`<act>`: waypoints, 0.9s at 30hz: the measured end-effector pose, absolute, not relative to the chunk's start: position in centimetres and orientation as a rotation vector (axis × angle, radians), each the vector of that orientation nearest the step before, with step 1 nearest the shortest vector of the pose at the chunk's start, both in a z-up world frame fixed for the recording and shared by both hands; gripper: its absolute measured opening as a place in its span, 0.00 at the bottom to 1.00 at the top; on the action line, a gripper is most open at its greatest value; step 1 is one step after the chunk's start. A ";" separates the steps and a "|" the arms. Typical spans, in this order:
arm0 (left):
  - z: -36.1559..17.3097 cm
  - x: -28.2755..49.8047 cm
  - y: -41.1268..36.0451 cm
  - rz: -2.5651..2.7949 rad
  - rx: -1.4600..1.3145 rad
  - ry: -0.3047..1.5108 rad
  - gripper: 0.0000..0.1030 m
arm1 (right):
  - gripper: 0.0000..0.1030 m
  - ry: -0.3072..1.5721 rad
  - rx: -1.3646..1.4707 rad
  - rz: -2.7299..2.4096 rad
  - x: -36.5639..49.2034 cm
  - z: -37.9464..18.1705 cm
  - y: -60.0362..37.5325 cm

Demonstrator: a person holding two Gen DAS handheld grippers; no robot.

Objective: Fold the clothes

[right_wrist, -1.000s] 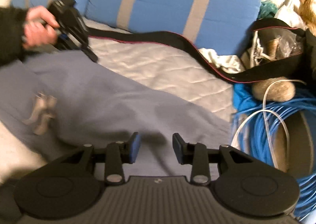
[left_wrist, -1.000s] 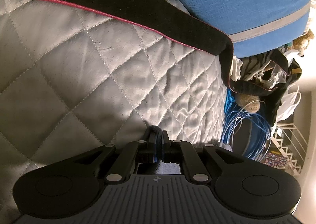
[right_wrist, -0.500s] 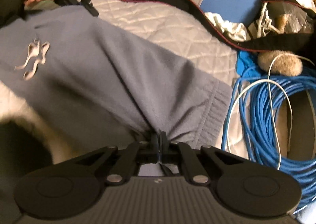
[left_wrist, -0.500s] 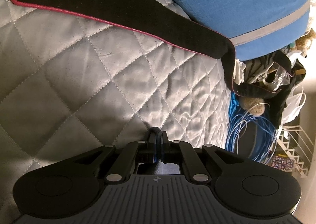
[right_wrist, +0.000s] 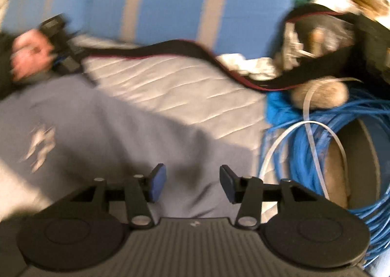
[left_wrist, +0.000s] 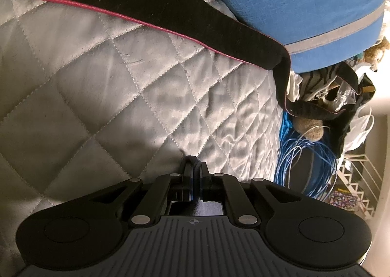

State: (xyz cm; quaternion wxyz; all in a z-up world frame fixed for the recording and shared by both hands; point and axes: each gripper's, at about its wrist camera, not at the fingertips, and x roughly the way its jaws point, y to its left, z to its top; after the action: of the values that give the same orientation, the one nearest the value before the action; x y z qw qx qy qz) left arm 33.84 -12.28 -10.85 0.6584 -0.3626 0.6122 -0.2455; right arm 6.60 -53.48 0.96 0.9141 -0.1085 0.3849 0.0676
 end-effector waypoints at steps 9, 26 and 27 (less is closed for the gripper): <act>-10.9 33.9 -12.3 -0.557 -0.828 1.387 0.06 | 0.59 0.810 -0.121 -0.141 11.5 -2.6 -55.3; -10.2 33.8 -12.8 -0.523 -0.797 1.386 0.07 | 0.75 0.820 -0.129 -0.162 9.9 0.0 -55.7; -10.1 33.7 -12.7 -0.518 -0.808 1.391 0.10 | 0.78 0.824 -0.143 -0.150 9.3 0.6 -55.3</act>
State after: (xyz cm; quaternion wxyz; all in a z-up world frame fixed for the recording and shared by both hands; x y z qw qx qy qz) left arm 33.71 -12.75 -10.14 0.6637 -0.3577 0.6156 -0.2293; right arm 9.28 -55.32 0.59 0.9111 -0.0693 0.3997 -0.0727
